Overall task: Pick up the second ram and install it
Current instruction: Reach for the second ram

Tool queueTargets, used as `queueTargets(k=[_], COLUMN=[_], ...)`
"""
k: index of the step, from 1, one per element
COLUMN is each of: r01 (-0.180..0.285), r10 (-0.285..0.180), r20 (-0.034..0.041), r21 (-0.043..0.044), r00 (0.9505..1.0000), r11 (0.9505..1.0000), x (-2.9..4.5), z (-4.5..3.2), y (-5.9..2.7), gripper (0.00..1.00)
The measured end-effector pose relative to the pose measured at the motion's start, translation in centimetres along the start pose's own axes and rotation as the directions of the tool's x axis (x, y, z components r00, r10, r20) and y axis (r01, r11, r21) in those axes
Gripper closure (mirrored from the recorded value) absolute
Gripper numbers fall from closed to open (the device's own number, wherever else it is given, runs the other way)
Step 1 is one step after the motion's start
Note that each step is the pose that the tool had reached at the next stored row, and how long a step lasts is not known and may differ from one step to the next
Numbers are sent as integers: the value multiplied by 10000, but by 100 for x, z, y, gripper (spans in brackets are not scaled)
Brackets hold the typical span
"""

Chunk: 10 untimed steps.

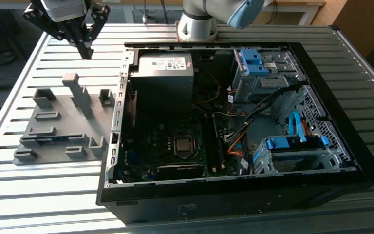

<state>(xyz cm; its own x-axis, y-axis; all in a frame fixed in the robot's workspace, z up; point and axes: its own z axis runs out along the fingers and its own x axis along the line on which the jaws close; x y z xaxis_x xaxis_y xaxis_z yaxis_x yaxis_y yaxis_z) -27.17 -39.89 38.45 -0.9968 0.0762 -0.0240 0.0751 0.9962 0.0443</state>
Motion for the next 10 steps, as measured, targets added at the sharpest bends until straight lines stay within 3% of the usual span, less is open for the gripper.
queueTargets(k=[10], r01=[0], r10=[0], r20=[0], r21=[0], r00=[10000], r11=[10000], x=[34], z=[1], y=[-3], gripper=[89])
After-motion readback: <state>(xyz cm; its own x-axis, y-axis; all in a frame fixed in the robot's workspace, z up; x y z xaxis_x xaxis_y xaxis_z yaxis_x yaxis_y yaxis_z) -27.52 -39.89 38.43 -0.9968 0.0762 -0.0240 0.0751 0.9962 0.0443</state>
